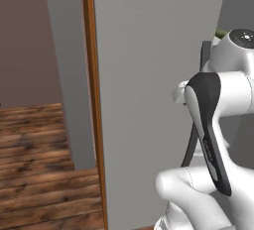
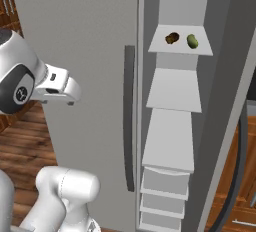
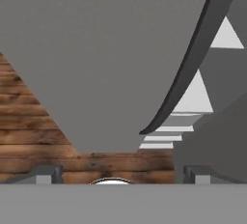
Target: Take the sweet potato and cucumber out of the freezer and place them in the tupperware container on the counter. Then put the tupperware containing the vegetables back in the freezer.
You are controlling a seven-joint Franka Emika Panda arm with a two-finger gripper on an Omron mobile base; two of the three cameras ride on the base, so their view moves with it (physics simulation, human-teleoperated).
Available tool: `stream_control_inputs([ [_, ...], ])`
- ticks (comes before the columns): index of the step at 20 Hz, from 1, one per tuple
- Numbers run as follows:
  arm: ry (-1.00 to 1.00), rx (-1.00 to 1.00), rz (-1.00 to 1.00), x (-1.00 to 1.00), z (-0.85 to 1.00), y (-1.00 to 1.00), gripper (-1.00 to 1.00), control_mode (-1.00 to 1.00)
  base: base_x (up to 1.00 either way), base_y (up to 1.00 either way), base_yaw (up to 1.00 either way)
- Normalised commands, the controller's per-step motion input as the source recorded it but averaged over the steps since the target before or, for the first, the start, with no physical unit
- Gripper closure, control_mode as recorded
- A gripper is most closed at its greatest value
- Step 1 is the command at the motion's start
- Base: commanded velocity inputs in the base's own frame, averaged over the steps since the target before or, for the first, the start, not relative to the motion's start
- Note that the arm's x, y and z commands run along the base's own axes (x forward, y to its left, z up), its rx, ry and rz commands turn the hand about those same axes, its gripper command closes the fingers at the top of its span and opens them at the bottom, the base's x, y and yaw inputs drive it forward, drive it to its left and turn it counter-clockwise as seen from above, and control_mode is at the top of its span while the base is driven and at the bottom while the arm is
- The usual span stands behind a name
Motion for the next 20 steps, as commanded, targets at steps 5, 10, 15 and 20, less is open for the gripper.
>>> stream_control_inputs([
  [5,0.00,0.00,0.00,0.00,0.00,0.00,-1.00,1.00,0.02,-0.45,0.00],
  [10,0.00,0.00,0.00,0.00,0.00,0.00,-1.00,1.00,0.02,-0.66,0.00],
  [15,0.00,0.00,0.00,0.00,0.00,0.00,-1.00,1.00,0.20,-0.59,0.00],
  [20,0.00,0.00,0.00,0.00,0.00,0.00,-1.00,1.00,0.50,-0.44,0.00],
])
